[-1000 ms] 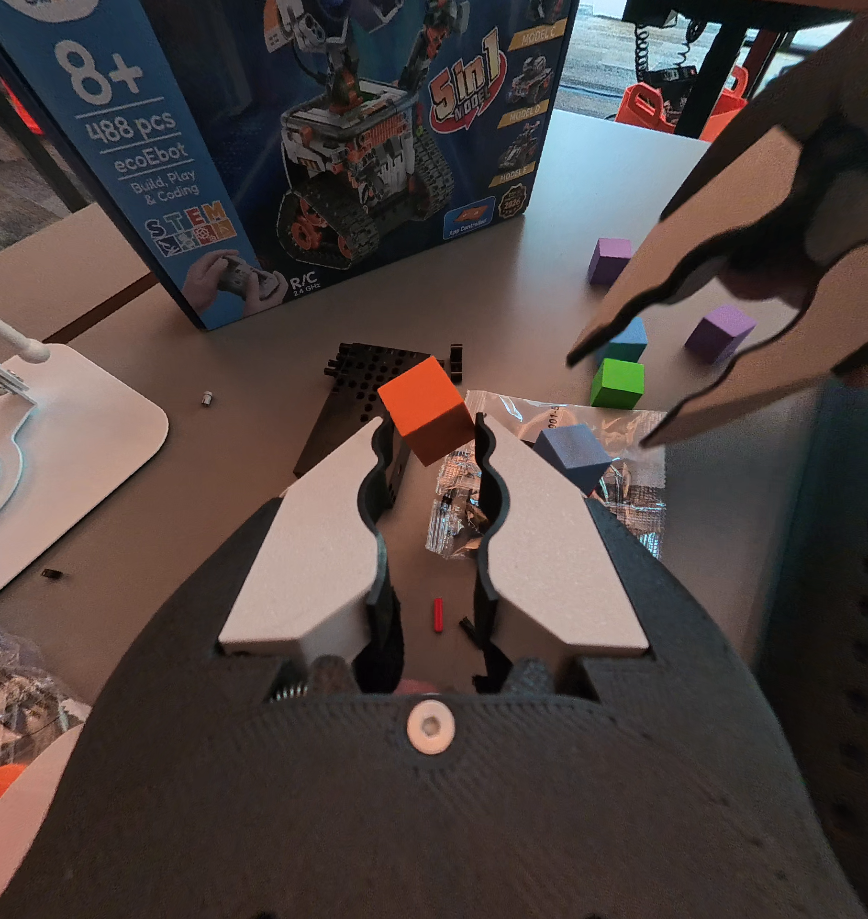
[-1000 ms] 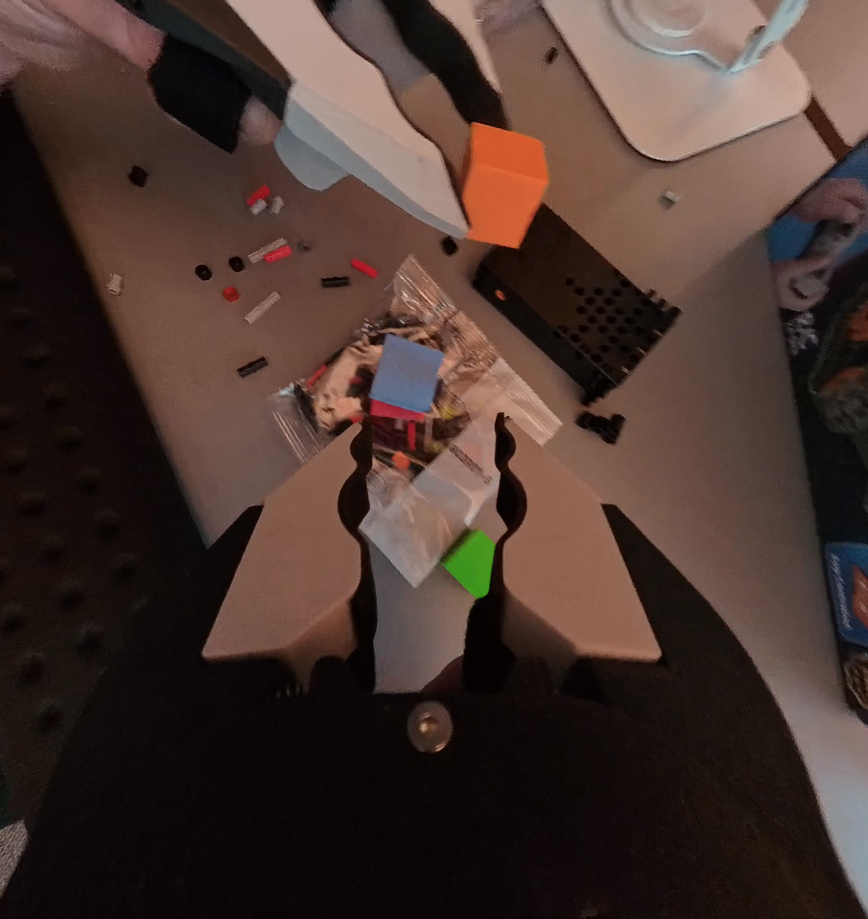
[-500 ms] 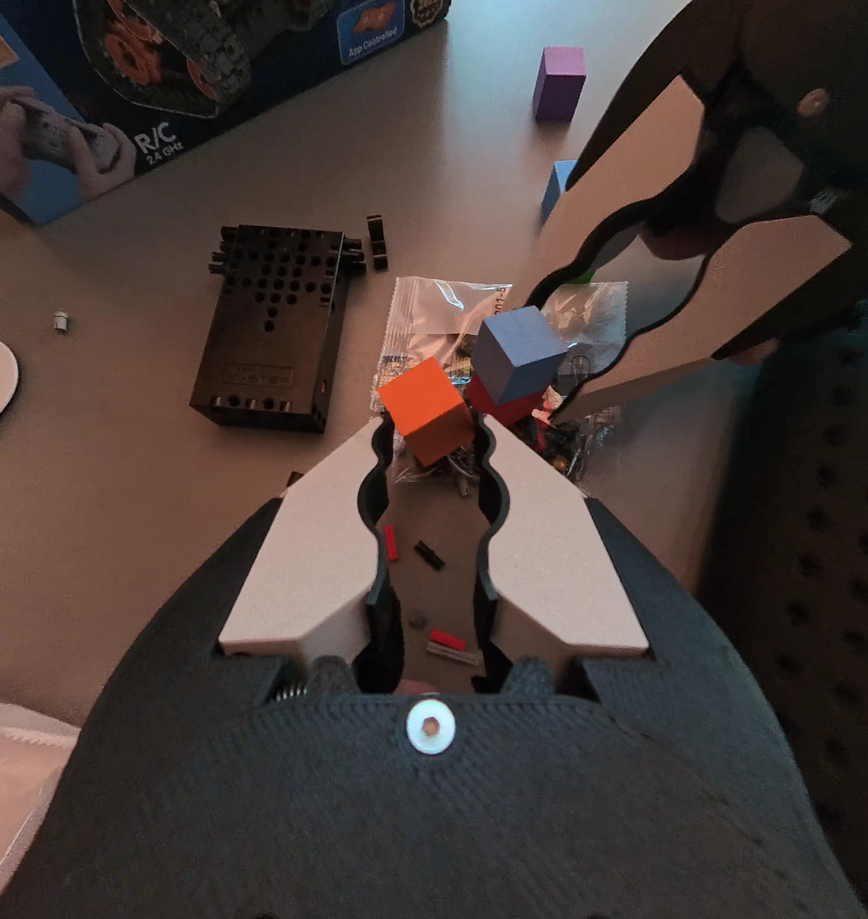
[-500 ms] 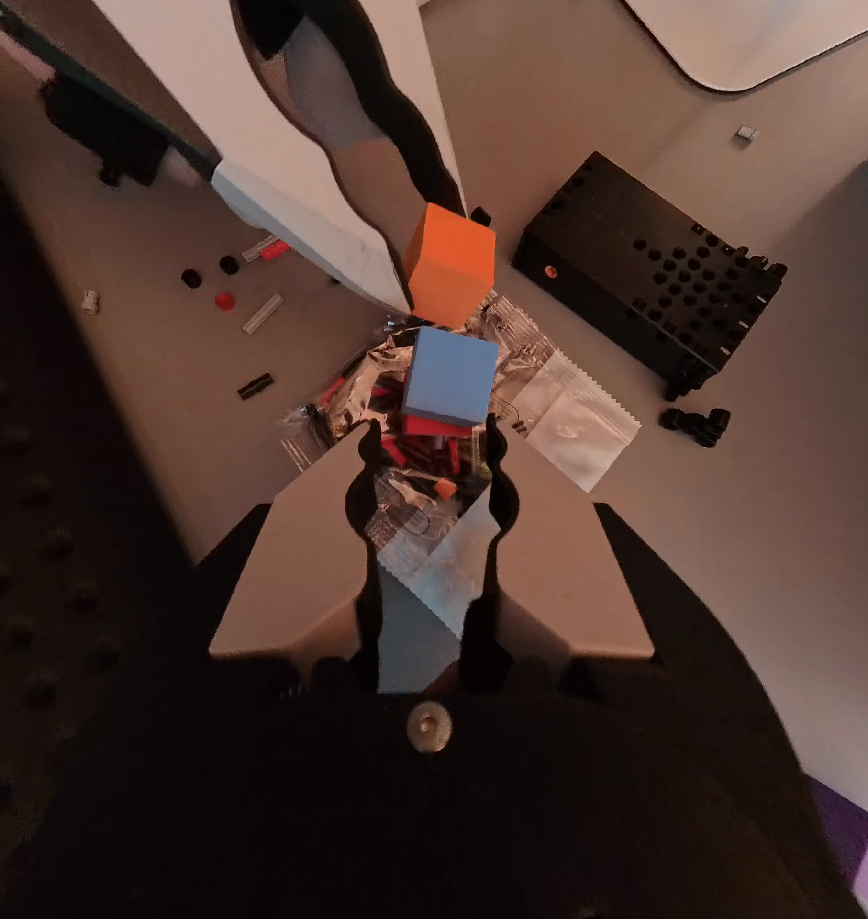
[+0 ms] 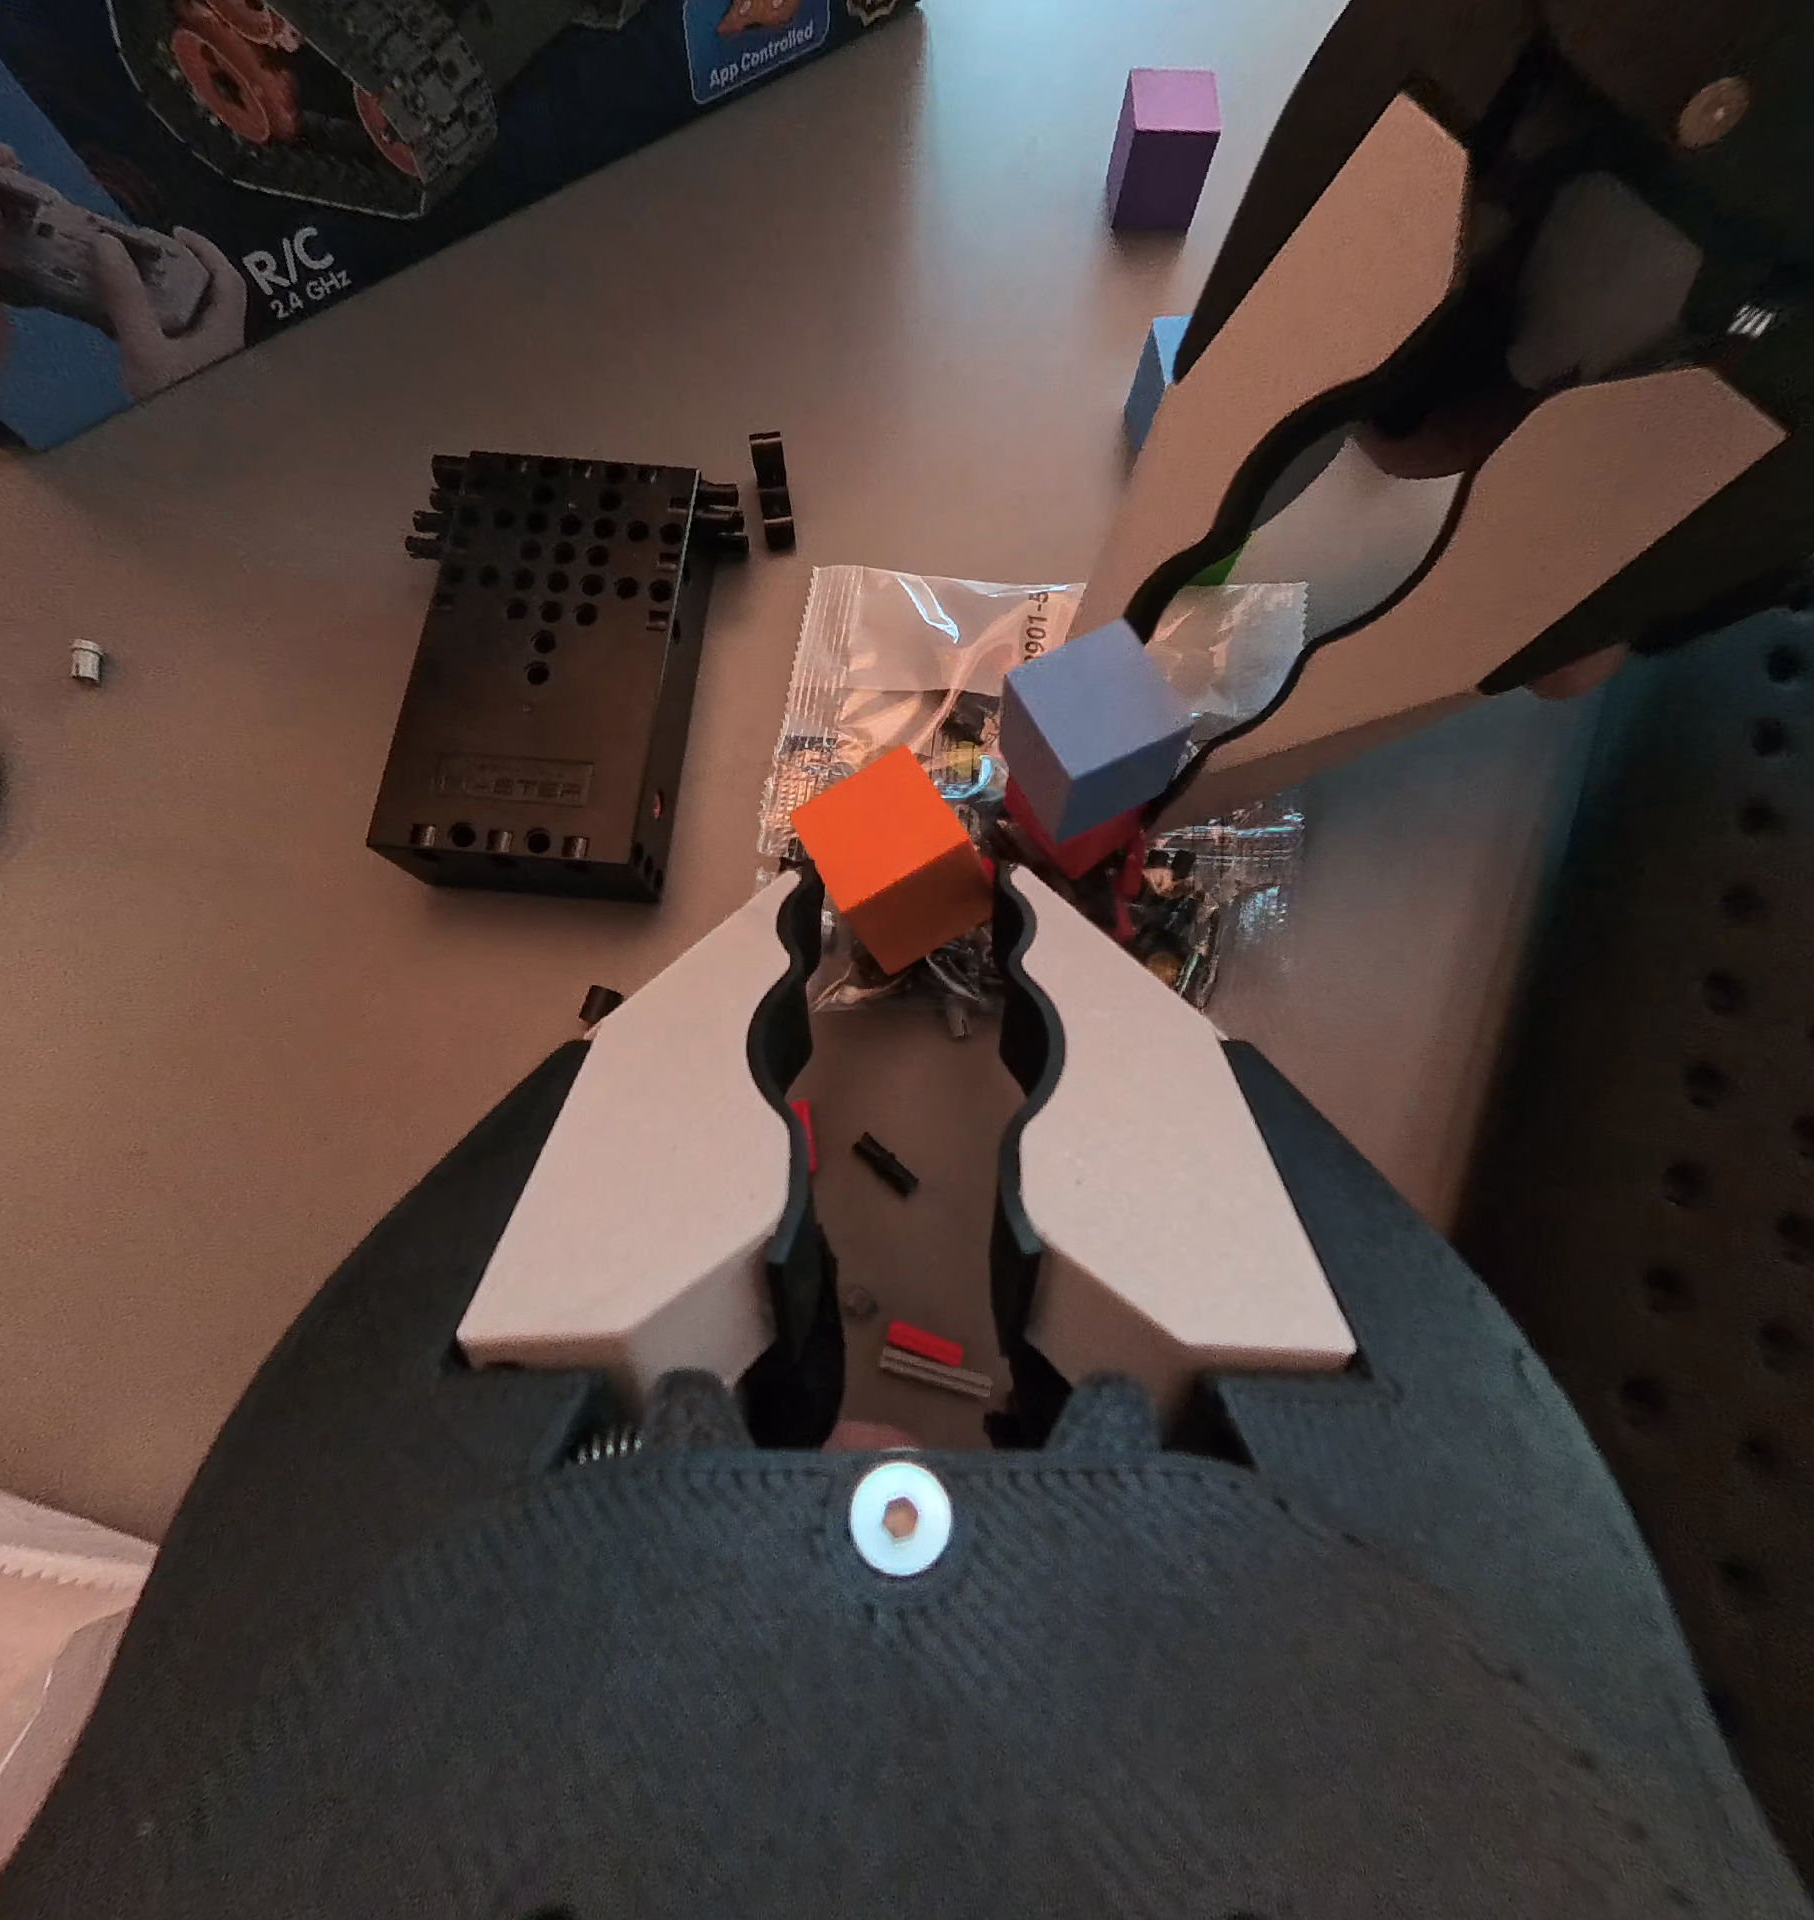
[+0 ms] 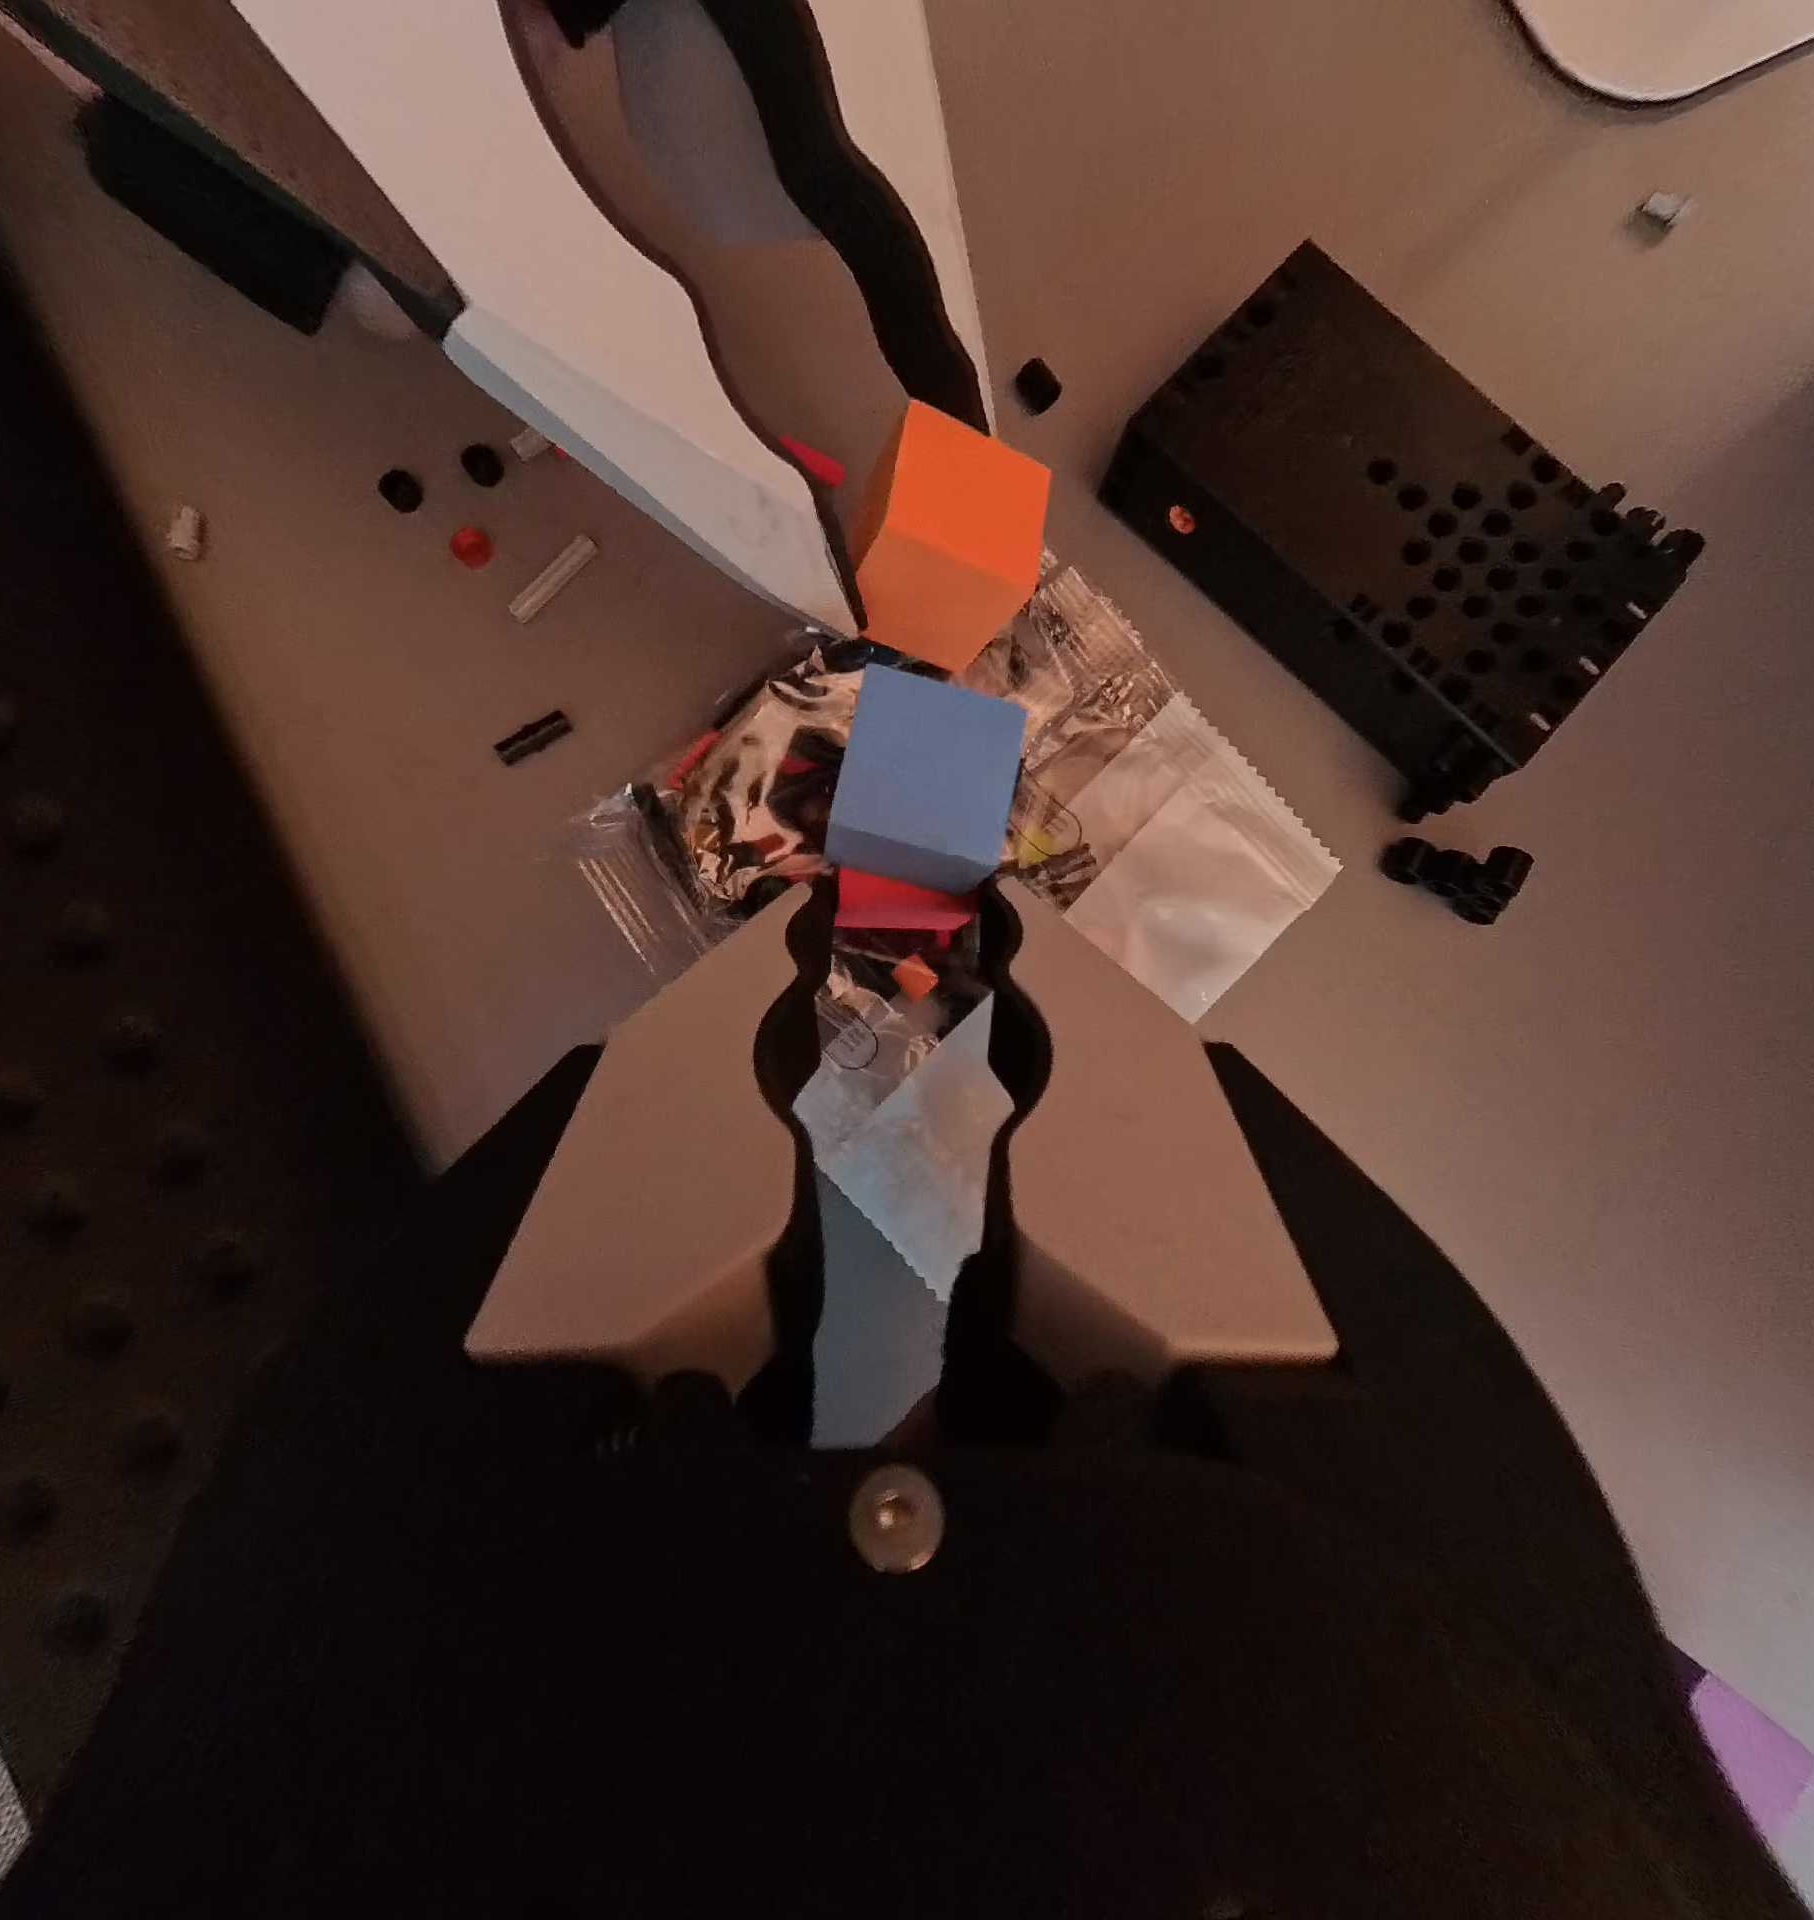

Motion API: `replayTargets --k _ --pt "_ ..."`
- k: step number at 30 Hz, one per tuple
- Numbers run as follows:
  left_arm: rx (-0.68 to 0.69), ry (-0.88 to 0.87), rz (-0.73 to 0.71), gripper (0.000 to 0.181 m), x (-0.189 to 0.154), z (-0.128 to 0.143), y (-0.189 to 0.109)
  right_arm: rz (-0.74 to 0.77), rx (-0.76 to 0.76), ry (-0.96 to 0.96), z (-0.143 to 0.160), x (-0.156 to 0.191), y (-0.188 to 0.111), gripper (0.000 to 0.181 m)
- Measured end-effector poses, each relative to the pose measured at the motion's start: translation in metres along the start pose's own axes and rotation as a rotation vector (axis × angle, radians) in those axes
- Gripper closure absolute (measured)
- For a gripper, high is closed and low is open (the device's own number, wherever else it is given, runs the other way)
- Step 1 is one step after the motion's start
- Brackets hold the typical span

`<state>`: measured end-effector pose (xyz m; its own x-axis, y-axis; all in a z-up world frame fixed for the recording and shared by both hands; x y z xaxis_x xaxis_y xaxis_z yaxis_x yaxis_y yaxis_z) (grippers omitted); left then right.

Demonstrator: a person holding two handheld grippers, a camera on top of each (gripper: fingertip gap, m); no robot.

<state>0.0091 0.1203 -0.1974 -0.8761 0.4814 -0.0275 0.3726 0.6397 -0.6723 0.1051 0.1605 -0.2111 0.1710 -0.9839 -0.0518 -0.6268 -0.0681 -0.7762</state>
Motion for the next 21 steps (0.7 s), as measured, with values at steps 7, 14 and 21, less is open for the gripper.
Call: replayTargets --k 7,14,21 --pt "-0.009 -0.001 -0.016 0.15 0.003 -0.001 -0.002 0.014 -0.015 0.015 0.007 -0.005 -0.012 0.137" --pt "-0.099 0.005 -0.016 0.15 0.004 -0.013 -0.014 0.241 -0.029 0.094 0.04 -0.063 -0.076 0.134" --pt "-0.11 -0.003 -0.029 0.15 0.007 -0.013 -0.016 0.172 0.077 0.045 0.071 -0.072 -0.067 0.13"
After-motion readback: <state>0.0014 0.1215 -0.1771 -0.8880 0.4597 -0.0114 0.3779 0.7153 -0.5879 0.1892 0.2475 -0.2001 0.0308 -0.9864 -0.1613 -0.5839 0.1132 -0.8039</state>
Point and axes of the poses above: each gripper's, where its closed fingertips meet, y out along the fingers, z out of its underside, x = y × z across the jaws, the point moved 5 cm from there along -y, back along the fingers, and after that the axes turned 1 degree about z, right-handed, at the moved point
